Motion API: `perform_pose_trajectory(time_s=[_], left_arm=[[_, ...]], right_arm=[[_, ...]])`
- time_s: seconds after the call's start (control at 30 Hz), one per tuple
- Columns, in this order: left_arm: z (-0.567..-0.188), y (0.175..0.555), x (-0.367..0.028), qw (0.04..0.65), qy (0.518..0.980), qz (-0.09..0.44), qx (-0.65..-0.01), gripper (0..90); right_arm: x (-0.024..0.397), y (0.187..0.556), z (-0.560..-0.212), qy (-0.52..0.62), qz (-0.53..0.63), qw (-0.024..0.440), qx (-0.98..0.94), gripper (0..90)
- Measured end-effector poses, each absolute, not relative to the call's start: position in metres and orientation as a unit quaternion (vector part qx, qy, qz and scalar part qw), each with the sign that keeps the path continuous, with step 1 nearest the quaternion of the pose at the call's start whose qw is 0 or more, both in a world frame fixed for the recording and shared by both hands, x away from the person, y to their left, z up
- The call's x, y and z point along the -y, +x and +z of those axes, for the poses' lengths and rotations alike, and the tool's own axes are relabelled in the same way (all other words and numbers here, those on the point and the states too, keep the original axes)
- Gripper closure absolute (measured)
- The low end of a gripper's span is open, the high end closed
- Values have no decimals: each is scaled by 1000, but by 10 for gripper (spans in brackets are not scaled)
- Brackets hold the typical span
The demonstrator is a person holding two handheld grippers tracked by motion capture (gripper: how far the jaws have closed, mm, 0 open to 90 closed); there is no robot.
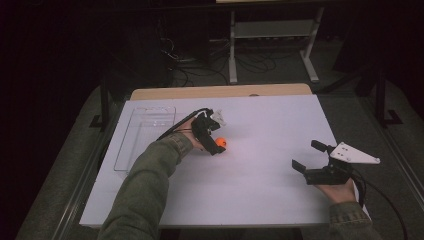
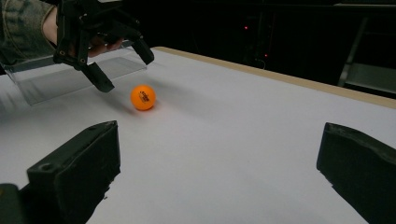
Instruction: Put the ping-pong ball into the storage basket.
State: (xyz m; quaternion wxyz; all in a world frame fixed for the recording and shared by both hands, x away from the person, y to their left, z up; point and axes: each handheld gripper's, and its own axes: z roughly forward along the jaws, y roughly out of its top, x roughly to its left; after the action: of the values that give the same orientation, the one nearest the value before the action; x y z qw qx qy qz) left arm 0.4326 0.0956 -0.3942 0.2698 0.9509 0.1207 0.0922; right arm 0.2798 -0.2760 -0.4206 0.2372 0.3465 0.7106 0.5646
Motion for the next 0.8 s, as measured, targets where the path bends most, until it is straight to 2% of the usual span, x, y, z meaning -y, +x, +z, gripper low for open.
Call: perform_pose_trajectory(time_s=[0.67,0.8], left_arm=[[-404,437,-91,255,957,78,-116,0],[-406,436,-90,248,959,78,-113,34]], right_arm=[[277,280,-421,349,566,236,-708,0],[276,280,-421,348,566,236,-709,0]])
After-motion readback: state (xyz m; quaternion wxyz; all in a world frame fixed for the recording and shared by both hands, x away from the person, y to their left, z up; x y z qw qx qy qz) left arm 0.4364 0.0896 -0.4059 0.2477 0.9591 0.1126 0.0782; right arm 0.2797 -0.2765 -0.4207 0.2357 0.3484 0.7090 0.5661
